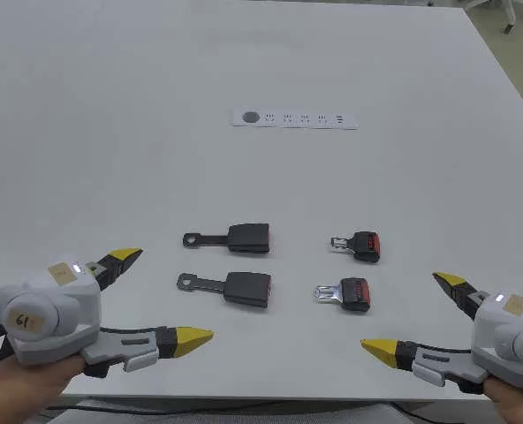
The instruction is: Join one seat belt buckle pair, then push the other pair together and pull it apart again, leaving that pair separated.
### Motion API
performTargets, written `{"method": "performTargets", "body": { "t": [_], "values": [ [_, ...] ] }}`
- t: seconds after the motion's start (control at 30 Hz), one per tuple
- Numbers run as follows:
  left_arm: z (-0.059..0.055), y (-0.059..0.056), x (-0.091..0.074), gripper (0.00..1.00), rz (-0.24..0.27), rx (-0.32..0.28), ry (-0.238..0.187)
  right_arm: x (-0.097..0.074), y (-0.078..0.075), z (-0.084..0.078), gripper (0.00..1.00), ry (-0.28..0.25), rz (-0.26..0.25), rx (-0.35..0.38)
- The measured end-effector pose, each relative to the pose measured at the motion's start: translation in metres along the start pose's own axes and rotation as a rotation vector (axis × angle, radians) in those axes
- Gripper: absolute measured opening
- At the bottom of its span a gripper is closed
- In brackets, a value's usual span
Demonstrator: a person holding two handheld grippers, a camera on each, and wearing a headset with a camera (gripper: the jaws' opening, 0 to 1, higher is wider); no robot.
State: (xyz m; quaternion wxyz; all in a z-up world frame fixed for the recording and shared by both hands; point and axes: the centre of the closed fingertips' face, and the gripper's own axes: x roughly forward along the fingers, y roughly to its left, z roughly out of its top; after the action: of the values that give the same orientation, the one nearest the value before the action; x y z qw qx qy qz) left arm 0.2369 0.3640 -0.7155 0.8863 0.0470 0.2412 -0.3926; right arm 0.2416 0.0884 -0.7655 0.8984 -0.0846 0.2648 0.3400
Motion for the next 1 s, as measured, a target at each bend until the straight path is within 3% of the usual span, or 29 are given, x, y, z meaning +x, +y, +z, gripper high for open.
{"method": "performTargets", "body": {
  "t": [1.0],
  "values": [
    [-0.0045,0.0011,0.0033,1.0,0.003,-0.008,0.02,-0.001,-0.0012,-0.01,0.99,0.013,0.008,0.007]
  ]
}}
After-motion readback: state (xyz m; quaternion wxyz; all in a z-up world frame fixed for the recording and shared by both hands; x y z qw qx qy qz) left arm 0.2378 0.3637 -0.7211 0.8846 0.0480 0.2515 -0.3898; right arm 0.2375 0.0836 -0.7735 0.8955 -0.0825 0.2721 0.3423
